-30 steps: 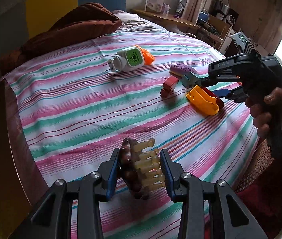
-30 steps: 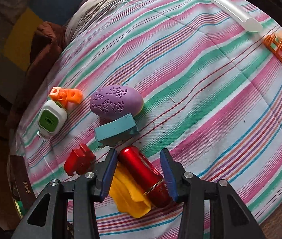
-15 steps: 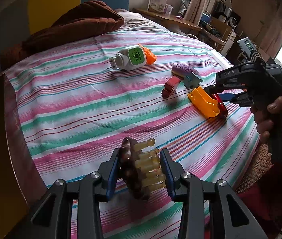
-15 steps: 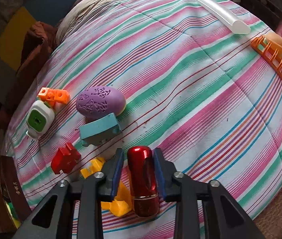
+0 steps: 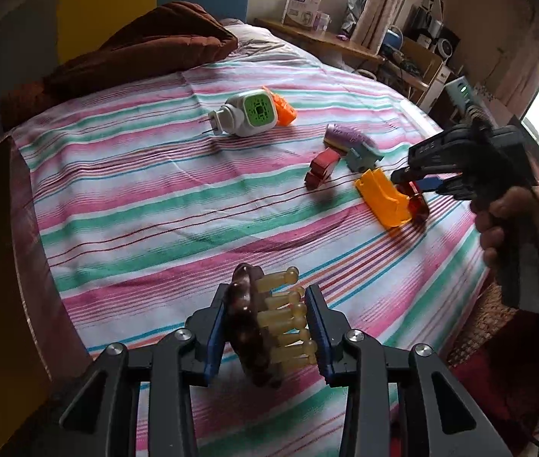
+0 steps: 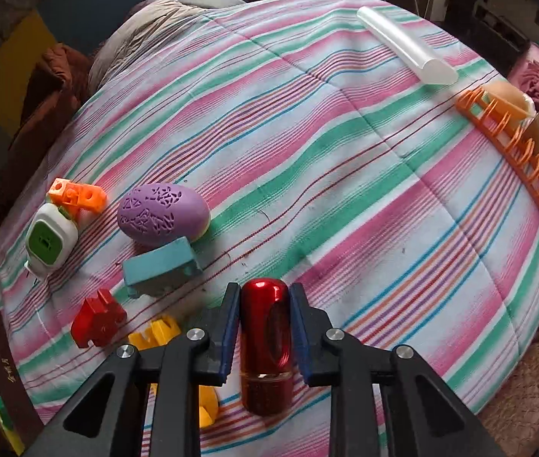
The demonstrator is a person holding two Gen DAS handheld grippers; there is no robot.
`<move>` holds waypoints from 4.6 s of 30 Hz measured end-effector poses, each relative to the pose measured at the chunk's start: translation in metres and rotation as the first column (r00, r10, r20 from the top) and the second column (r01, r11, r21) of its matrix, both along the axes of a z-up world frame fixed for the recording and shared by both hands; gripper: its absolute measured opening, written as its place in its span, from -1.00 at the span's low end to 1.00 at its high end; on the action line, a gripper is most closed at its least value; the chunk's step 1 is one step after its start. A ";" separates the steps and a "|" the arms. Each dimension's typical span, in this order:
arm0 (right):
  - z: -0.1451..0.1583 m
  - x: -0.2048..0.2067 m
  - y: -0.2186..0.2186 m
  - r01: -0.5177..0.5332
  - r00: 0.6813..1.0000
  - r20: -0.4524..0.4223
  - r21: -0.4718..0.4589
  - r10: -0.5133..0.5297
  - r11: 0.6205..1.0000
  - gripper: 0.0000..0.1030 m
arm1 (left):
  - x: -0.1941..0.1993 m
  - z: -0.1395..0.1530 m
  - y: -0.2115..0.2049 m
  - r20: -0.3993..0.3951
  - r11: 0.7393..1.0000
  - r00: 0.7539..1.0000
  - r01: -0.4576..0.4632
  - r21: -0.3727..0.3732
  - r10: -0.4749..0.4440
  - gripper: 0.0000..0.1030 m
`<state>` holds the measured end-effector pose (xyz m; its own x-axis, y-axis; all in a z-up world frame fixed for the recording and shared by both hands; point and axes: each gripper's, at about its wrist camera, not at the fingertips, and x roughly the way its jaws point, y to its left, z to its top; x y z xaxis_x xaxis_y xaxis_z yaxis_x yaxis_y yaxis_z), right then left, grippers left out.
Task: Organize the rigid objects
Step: 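Carry the brown brush into the gold tray and open the left tool, then carry the red lipstick tube over the gold tray with the right tool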
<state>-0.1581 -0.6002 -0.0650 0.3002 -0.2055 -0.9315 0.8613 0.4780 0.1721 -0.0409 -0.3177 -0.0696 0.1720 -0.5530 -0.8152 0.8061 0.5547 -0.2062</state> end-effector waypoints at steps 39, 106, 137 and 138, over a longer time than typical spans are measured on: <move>-0.008 0.044 0.044 -0.146 0.979 -0.166 -0.138 0.122 0.980 -0.51 | 0.128 0.020 0.262 0.070 0.802 0.807 -0.591 0.083 0.587 -0.24; 0.095 0.089 0.141 -0.443 0.834 0.289 -0.153 0.469 0.883 -0.52 | 0.072 0.061 0.315 0.272 0.652 0.617 -0.757 -0.053 0.738 0.53; -0.005 0.267 0.515 -0.874 0.478 0.292 0.248 0.828 0.417 -0.52 | 0.067 0.038 0.398 0.235 0.494 0.474 -0.869 -0.035 0.849 0.53; -0.006 0.268 0.515 -0.871 0.483 0.291 0.257 0.826 0.419 -0.52 | 0.066 0.037 0.398 0.235 0.494 0.474 -0.869 -0.035 0.849 0.53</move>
<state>0.1101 -0.0855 -0.0712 0.2399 0.5131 -0.8241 0.0157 0.8468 0.5317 0.0254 0.0805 -0.0324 0.6809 0.0256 -0.7319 -0.0699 0.9971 -0.0301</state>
